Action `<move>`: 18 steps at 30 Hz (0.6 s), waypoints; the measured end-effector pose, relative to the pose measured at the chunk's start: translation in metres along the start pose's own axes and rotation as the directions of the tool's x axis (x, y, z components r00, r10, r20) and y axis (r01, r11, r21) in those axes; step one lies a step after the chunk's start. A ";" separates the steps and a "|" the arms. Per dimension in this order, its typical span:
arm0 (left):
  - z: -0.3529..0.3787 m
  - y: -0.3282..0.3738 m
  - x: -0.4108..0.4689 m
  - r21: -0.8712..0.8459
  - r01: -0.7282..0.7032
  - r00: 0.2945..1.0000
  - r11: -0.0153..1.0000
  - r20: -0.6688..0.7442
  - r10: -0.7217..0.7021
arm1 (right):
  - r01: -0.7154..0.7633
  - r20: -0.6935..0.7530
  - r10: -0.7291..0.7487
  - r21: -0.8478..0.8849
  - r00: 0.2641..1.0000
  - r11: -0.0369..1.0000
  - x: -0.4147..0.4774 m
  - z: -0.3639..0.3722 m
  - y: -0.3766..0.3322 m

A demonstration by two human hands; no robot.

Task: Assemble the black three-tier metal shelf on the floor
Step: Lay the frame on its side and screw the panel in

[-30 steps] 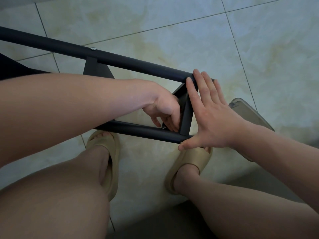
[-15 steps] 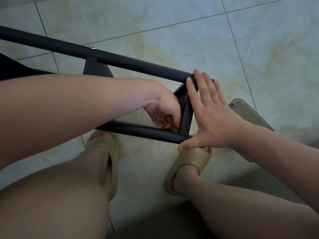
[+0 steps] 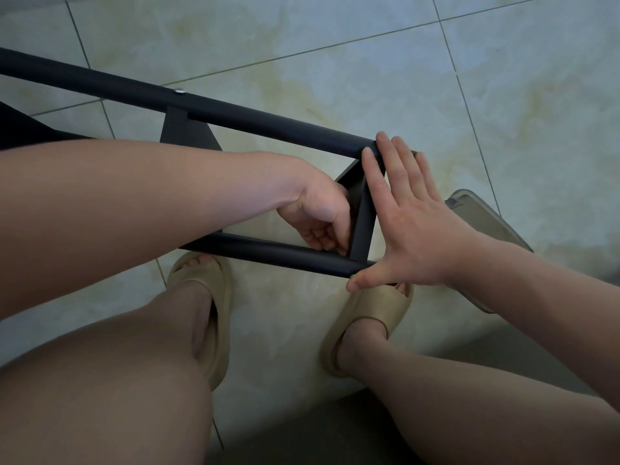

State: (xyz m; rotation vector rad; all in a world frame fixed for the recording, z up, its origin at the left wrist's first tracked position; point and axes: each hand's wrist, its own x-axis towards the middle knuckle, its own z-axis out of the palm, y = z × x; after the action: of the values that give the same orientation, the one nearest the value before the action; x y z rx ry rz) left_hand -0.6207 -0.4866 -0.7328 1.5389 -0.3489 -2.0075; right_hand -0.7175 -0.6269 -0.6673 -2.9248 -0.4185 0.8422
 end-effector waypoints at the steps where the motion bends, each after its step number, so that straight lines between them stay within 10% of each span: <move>1: 0.000 0.000 0.000 -0.002 -0.012 1.000 1.000 -0.003 0.012 | 0.000 0.000 0.000 0.001 1.000 1.000 0.000 0.000 0.000; 18: -0.006 -0.005 0.003 -0.013 -0.016 0.999 1.000 0.049 0.017 | 0.003 -0.001 -0.003 0.007 1.000 1.000 0.001 -0.001 0.002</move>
State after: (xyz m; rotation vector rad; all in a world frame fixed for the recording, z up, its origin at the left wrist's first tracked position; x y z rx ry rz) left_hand -0.6172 -0.4839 -0.7393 1.4767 -0.3668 -2.0334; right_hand -0.7160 -0.6287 -0.6675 -2.9172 -0.4195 0.8406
